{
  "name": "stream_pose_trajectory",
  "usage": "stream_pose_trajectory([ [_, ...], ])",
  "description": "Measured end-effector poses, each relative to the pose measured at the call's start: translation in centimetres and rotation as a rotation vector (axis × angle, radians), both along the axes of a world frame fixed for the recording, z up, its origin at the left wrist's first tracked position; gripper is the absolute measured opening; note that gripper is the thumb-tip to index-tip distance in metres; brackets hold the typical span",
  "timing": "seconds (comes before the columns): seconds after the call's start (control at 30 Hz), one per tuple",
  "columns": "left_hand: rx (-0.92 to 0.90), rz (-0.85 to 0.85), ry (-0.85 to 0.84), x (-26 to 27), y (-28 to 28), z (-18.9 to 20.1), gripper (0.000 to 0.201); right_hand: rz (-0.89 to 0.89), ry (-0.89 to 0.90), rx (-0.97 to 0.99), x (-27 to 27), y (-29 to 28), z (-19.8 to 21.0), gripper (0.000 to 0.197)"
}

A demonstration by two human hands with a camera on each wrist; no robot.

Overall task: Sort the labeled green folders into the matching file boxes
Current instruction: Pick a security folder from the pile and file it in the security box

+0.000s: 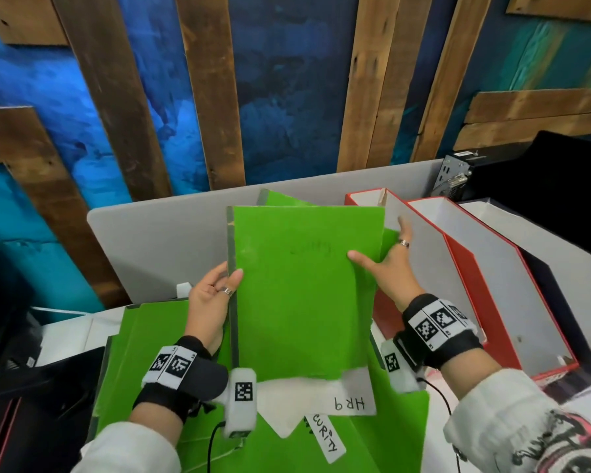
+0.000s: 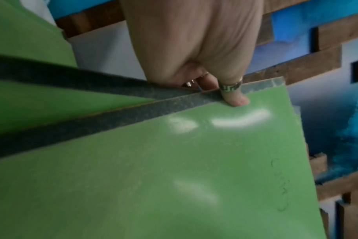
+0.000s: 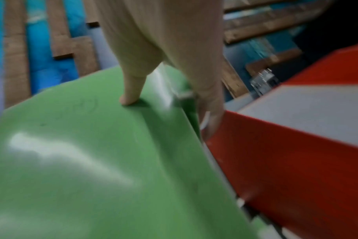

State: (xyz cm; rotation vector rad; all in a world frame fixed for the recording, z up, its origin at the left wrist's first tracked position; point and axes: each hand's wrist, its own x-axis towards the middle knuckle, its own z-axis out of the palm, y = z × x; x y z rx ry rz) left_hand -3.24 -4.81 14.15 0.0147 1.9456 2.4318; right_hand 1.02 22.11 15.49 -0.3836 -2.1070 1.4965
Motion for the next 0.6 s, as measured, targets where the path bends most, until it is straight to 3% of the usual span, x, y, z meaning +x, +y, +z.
stream_pose_trajectory([
  [0.13, 0.058, -0.081, 0.018, -0.4, 0.2, 0.6, 0.036, 0.250, -0.008, -0.492, 0.3, 0.5, -0.9, 0.071],
  [0.2, 0.005, -0.148, 0.020, -0.6, 0.4, 0.9, 0.040, 0.361, -0.008, -0.577, 0.7, 0.7, -1.2, 0.066],
  [0.33, -0.149, -0.174, 0.001, -1.1, 0.3, 0.8, 0.086, 0.468, -0.137, -0.562, 1.4, 1.2, -2.7, 0.080],
  [0.37, -0.185, -0.187, 0.003, -1.3, 0.2, 0.7, 0.088, 0.482, -0.170, -0.544, 1.6, 1.4, -2.9, 0.081],
  [0.47, -0.237, -0.261, -0.023, -1.2, 0.0, 0.5, 0.064, 0.530, -0.271, -0.455, 2.4, 1.8, -3.1, 0.079],
  [0.53, -0.297, -0.323, -0.043, -1.3, -0.1, 0.1, 0.071, 0.541, -0.333, -0.387, 2.8, 1.8, -3.0, 0.077],
  [0.6, -0.299, -0.348, -0.046, -1.7, -0.1, 0.1, 0.065, 0.546, -0.365, -0.334, 3.2, 1.5, -2.3, 0.065],
])
